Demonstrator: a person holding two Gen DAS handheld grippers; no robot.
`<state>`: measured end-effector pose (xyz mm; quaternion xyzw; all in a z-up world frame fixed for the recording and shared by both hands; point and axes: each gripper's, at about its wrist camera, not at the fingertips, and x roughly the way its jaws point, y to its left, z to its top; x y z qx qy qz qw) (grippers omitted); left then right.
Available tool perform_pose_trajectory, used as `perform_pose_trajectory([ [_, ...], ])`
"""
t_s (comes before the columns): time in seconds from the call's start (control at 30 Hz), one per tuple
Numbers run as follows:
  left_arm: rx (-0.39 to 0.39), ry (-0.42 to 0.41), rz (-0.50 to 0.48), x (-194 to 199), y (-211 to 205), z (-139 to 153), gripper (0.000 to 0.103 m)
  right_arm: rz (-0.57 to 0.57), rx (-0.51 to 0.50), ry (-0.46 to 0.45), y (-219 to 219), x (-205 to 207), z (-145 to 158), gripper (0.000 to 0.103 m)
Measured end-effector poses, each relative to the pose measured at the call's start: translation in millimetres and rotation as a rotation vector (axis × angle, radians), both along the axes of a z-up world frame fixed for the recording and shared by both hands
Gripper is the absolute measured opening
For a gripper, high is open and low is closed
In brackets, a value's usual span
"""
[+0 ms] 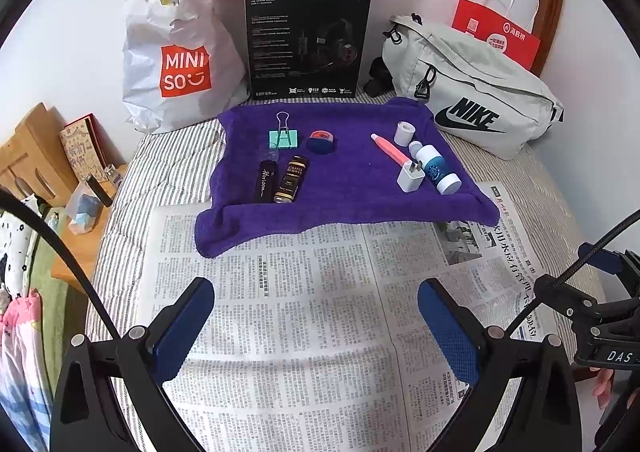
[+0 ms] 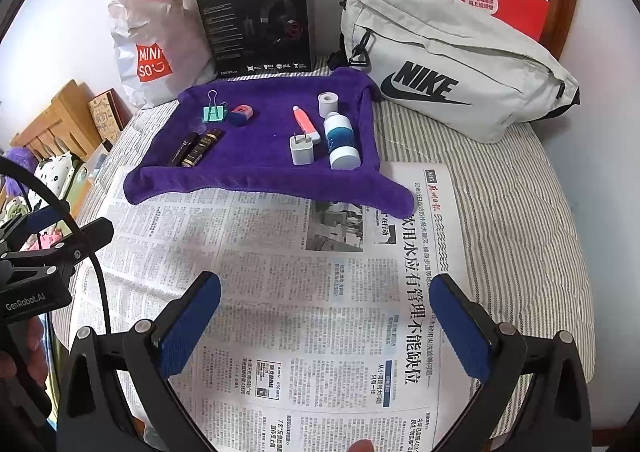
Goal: Organize rigid objects
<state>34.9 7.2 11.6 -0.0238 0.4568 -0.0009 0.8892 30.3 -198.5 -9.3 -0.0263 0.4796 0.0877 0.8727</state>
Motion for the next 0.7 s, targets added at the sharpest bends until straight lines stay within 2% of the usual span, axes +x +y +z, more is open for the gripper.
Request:
perform_pose_trajectory([
  [0.7,0.007,-0.010,0.000,-0.3,3.3,-5.6,0.103,-0.003,-0.007,-0.008,1.6,-2.8,5.2,0.102],
])
